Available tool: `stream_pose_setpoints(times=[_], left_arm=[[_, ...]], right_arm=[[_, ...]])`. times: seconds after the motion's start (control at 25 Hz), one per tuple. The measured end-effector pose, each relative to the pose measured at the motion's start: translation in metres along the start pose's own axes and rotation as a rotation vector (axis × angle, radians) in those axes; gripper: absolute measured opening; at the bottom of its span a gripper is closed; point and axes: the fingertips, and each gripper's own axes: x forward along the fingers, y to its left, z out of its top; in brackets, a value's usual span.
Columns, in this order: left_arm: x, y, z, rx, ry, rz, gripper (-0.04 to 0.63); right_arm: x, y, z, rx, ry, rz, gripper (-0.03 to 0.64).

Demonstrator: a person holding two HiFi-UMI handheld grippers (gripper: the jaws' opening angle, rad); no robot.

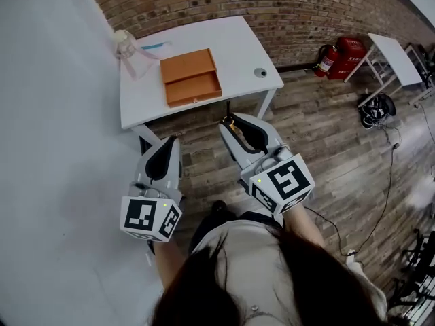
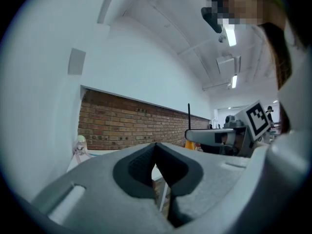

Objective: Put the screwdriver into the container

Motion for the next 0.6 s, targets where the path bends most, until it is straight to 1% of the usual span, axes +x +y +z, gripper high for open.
stream_pose_setpoints(times=[0.44,0.6], left_arm=[[0.001,0.027,0.002,-0.019,-0.013,-0.051,0.002],[0.006,0.027,0.001,-0.025,-0.008,-0.067,0.002]], right_arm=[[0.026,0.012,-0.001,-0.005,0.006,-0.045,0.081],[0.029,0.01,-0.002,-0.002,0.015,-0.052,0.081]])
